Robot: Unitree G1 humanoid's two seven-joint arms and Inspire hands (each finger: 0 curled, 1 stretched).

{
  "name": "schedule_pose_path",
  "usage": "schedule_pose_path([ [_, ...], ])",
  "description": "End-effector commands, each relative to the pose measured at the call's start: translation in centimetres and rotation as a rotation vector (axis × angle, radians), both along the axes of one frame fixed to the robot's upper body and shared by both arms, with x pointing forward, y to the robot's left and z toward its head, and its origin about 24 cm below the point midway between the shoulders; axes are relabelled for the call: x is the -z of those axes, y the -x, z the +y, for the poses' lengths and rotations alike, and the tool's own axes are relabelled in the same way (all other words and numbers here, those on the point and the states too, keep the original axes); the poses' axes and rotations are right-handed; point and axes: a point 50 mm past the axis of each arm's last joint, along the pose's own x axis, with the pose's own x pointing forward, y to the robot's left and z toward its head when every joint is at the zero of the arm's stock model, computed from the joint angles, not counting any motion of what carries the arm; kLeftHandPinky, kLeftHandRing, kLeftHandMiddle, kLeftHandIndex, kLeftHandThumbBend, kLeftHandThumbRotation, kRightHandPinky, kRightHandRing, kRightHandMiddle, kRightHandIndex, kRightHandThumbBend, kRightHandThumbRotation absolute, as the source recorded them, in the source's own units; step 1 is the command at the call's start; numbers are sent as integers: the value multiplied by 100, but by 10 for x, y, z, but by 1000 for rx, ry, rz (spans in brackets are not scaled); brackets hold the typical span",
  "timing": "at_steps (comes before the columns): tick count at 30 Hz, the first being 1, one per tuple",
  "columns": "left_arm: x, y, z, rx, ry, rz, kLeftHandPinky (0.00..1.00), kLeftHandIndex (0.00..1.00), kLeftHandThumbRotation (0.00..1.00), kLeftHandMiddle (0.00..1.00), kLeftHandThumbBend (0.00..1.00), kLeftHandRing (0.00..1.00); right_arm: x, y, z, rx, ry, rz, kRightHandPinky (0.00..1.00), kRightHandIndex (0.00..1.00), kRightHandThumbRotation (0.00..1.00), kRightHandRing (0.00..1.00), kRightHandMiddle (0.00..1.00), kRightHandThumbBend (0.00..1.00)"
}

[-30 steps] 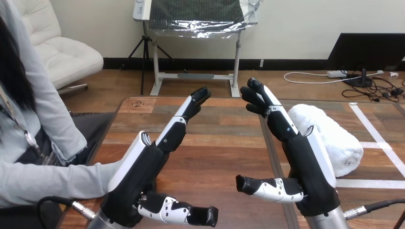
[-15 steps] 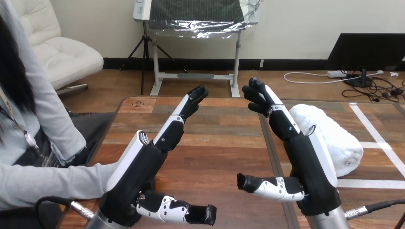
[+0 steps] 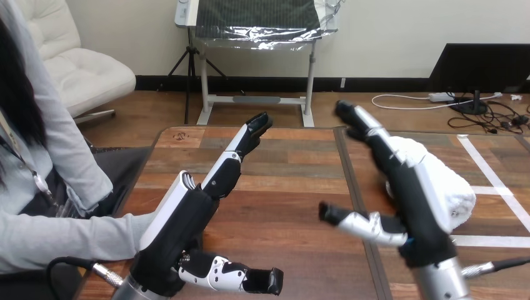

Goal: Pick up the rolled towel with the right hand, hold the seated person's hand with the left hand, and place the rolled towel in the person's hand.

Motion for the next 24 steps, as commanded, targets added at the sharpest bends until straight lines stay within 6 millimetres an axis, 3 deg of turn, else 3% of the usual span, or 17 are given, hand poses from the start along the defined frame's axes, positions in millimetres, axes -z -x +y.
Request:
schedule_pose_path([
  [1,-16,-14,-2,-1,26,-76,100,100,54,100,100,100,-41,-16,-11,53,47,-129,94,92,62,96,92,100],
  [14,-15,-13,-4,6,35,-70,100,100,52,100,100,100,-73,-35,-28,173,116,-129,94,92,57,98,93,100],
  [24,-15,-13,-4,18,48,-67,100,100,49,100,100,100,-89,-58,-41,230,133,-82,95,93,65,100,94,100],
])
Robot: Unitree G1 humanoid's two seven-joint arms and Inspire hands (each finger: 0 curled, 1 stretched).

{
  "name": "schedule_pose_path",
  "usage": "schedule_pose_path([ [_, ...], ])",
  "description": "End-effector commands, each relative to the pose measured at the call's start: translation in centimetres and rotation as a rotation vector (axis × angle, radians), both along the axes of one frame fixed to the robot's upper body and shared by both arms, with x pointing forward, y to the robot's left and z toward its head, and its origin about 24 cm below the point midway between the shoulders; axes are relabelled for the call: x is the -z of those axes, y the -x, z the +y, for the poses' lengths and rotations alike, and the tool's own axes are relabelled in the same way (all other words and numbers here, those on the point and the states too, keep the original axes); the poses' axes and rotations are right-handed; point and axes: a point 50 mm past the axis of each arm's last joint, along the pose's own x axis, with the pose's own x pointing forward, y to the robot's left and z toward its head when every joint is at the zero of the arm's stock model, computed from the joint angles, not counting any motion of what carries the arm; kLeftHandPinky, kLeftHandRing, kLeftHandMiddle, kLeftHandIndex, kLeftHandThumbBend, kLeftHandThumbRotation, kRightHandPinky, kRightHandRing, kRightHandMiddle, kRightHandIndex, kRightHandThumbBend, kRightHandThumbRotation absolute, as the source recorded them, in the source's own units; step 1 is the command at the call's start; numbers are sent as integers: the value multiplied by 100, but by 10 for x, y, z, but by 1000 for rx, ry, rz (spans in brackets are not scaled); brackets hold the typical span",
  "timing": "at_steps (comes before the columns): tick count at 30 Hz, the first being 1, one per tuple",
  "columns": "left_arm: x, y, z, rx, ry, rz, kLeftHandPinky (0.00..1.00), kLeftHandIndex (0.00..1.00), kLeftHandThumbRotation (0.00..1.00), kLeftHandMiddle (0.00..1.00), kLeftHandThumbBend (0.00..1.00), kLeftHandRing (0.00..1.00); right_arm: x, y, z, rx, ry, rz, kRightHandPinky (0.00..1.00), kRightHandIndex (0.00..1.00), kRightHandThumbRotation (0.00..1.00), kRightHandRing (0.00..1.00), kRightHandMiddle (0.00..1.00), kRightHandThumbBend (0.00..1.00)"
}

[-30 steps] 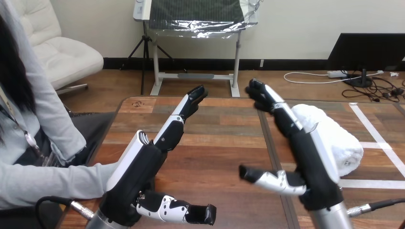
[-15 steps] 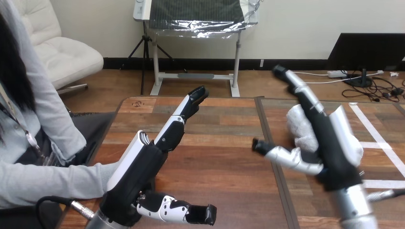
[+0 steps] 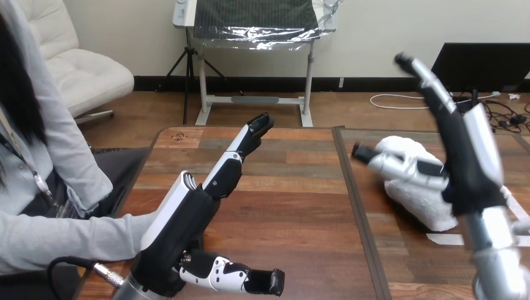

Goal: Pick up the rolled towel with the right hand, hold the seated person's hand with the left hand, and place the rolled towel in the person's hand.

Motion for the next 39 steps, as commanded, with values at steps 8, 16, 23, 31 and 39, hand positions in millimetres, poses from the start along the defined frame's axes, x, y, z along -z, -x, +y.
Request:
schedule_pose_path([
  [8,-16,-12,-3,3,58,-80,100,100,47,100,100,100,-50,-41,-10,41,19,-81,96,95,69,100,96,100],
  [16,-16,-11,-4,-6,63,-86,100,100,45,100,100,100,-55,-58,-20,95,82,-63,93,95,72,99,96,100],
  [23,-17,-11,-3,-19,59,-98,100,100,45,100,100,100,-57,-75,-29,147,120,-34,90,96,73,99,97,100],
  [31,-17,-10,-3,-21,56,-98,100,100,47,100,100,100,-57,-93,-40,195,115,19,90,96,71,100,98,100],
  [39,-17,-10,-2,-25,40,-91,100,100,49,100,100,100,-57,-107,-49,254,117,85,89,96,66,100,99,100],
])
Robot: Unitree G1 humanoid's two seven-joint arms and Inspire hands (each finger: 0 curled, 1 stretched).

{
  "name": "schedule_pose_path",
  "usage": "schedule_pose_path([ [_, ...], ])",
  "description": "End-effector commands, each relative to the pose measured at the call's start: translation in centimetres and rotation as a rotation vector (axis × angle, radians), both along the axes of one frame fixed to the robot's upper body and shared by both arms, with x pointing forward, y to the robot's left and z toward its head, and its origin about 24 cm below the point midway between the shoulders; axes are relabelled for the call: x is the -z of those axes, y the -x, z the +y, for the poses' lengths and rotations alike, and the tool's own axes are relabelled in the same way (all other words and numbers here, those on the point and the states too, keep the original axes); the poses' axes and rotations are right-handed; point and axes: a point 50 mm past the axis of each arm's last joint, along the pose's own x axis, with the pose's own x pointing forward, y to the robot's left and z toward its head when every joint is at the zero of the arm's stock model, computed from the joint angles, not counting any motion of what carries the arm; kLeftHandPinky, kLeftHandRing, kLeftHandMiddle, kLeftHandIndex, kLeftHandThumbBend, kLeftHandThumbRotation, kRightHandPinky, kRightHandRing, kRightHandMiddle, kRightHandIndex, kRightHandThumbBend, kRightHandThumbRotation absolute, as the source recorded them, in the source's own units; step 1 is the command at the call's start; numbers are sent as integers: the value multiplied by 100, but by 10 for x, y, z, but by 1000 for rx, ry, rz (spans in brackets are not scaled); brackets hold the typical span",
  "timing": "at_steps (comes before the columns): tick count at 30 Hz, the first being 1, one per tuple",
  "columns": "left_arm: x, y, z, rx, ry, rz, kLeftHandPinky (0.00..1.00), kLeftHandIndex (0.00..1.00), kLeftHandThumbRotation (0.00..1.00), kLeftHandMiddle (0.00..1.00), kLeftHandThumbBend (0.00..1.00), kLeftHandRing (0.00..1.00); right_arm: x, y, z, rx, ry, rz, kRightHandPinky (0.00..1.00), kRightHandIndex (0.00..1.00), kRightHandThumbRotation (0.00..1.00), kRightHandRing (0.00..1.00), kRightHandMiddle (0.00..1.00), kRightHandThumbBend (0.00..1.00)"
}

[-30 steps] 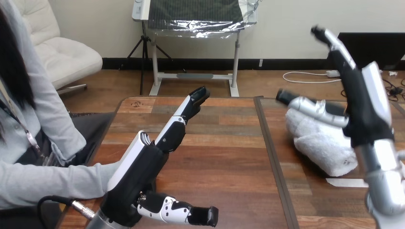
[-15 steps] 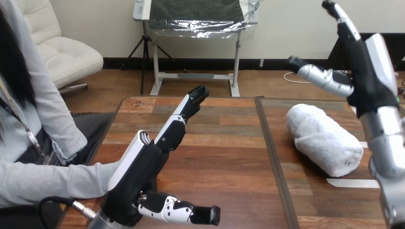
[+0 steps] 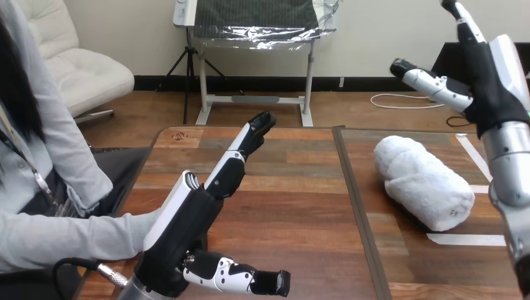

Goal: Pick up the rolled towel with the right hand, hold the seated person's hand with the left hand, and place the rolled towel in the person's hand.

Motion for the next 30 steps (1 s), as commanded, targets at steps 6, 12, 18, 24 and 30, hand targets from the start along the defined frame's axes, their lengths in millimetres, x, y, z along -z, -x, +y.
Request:
schedule_pose_path([
  [6,-17,-10,3,-24,20,-88,100,100,49,100,100,100,-30,-29,-11,91,44,23,88,96,64,100,99,100],
  [12,-17,-10,2,-28,28,-95,100,100,49,100,100,100,-26,-34,-15,143,44,88,86,95,63,100,99,100],
  [18,-17,-9,3,-25,31,-91,100,100,49,100,100,100,-21,-35,-19,172,39,149,85,95,61,100,99,100],
  [24,-18,-9,2,-21,30,-101,100,100,49,100,100,100,-13,-35,-24,210,63,233,88,96,61,100,99,100],
  [30,-18,-7,1,-26,31,-100,100,100,49,100,100,100,-7,-34,-27,239,83,282,88,96,61,99,98,100],
])
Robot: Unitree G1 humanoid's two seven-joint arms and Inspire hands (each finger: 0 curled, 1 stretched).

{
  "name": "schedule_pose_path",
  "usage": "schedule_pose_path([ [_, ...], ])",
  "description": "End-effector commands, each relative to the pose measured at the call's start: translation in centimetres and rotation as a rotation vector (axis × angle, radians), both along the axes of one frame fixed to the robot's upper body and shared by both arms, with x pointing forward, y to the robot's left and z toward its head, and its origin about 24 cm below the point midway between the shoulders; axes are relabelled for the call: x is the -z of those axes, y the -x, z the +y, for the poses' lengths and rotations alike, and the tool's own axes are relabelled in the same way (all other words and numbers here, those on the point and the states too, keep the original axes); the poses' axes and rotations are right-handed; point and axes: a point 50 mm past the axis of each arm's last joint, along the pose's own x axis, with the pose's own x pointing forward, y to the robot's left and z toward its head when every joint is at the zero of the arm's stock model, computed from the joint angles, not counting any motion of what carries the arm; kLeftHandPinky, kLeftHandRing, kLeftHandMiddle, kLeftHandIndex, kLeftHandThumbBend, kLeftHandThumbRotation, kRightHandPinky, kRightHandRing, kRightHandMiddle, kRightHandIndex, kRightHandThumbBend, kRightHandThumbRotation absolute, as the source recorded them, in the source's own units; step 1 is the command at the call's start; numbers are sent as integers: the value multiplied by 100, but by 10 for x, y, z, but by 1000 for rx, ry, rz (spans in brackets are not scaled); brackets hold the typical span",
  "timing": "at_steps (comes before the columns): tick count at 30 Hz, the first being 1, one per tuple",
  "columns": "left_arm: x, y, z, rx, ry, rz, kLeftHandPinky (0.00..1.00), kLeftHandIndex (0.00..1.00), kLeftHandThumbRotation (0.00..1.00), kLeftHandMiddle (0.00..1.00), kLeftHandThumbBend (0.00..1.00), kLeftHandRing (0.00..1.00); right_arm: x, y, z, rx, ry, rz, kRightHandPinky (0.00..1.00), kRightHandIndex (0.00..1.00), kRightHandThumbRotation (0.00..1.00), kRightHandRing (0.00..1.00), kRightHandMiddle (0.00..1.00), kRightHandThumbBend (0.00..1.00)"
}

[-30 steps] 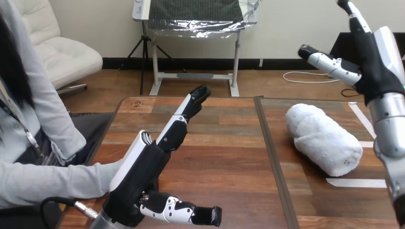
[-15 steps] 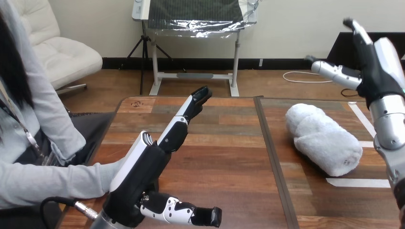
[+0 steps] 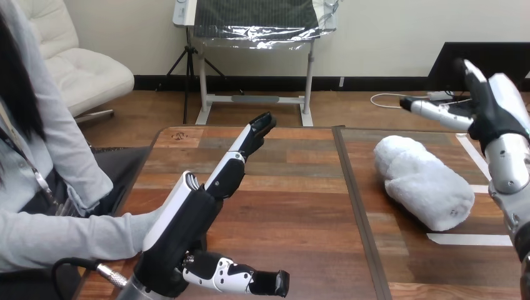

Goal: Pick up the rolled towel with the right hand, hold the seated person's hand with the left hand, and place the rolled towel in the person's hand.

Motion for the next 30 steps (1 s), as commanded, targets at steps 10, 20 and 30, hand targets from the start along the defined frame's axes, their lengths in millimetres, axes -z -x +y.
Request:
schedule_pose_path([
  [10,-16,-4,-4,-10,48,-91,100,100,52,100,100,100,-30,-13,-6,46,33,13,86,97,61,98,98,100],
  [20,-15,-4,-7,-2,62,-104,100,100,55,100,100,100,-14,-8,-7,40,78,104,84,96,63,96,96,100],
  [30,-15,-2,-9,-9,87,-119,100,100,55,100,100,100,3,-2,-7,42,78,195,83,96,63,95,95,100],
])
